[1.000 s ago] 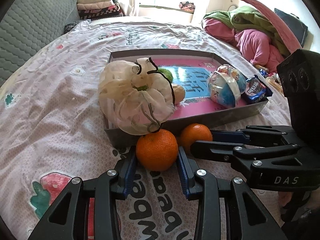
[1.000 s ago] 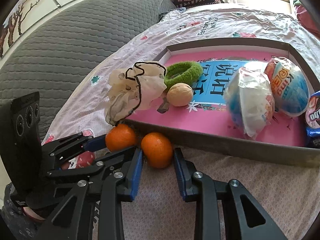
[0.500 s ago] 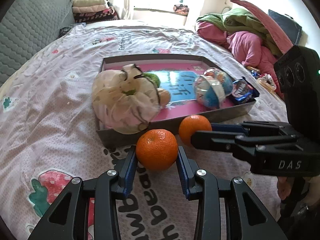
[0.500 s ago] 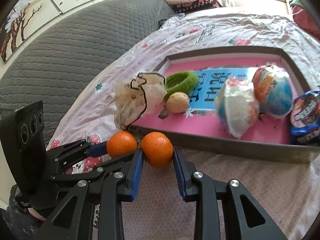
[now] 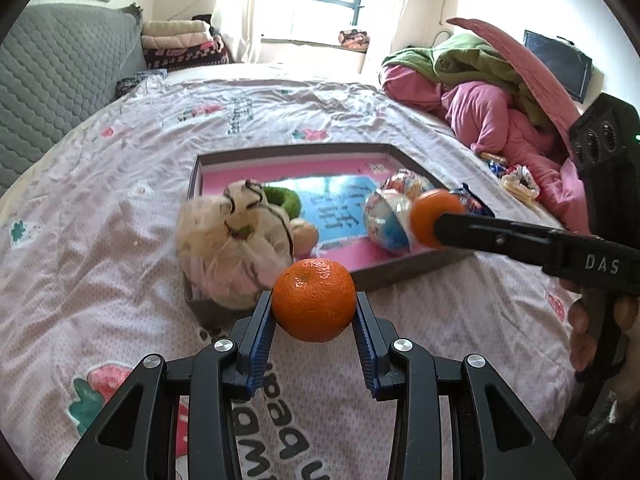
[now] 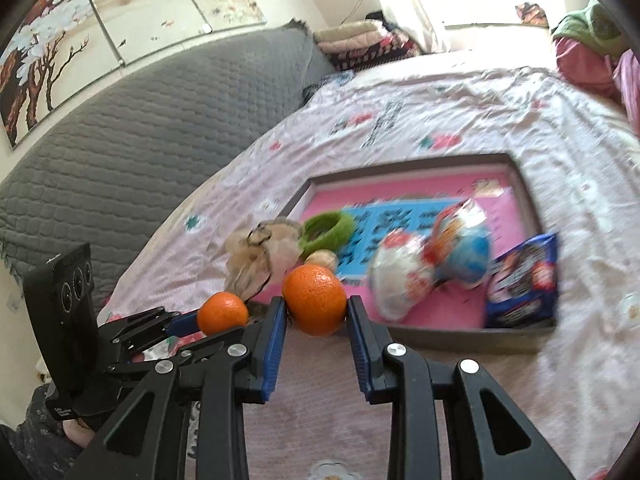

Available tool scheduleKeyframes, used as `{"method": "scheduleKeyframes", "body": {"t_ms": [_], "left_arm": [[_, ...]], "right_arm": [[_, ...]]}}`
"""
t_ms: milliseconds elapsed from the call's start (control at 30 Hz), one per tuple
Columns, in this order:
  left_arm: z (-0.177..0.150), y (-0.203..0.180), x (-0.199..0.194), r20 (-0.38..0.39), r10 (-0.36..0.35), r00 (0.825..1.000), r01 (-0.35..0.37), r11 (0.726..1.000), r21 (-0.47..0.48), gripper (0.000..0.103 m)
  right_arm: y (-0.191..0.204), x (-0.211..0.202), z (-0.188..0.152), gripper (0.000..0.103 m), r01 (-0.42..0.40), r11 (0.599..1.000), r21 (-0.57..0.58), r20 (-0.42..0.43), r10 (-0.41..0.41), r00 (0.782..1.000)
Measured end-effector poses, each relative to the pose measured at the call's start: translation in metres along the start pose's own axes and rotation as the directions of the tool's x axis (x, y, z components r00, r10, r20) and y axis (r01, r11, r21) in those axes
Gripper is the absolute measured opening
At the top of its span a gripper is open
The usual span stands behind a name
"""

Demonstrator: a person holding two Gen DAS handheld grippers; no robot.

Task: Organize objects
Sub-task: 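Lift the orange with the left tool while the right lifts its orange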

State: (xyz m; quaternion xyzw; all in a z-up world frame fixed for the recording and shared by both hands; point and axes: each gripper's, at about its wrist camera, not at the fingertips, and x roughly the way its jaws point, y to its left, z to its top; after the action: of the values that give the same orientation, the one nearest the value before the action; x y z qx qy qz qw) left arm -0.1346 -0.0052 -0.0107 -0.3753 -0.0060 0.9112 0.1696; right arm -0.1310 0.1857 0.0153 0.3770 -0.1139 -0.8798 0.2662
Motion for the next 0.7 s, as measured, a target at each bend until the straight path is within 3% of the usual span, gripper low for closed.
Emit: {"method": "scheduleKeyframes", "body": {"t_ms": [167,700], "left_arm": [[0.012,-0.006,0.003,0.024,0.005,1.000,-0.005,1.000,-0.001,0.039],[0.050,-0.013,0.008,0.100,0.046,0.994,-0.041,0.998,-0.052,0.039]], "right_arm": [[-0.013,-0.020,0.009,0.031,0.062,0.998,0.007,0.061,-0.062,0.996],[-0.022,-0.041,0.020,0.031,0.145,0.989,-0.003,0.150,-0.143,0.978]]}}
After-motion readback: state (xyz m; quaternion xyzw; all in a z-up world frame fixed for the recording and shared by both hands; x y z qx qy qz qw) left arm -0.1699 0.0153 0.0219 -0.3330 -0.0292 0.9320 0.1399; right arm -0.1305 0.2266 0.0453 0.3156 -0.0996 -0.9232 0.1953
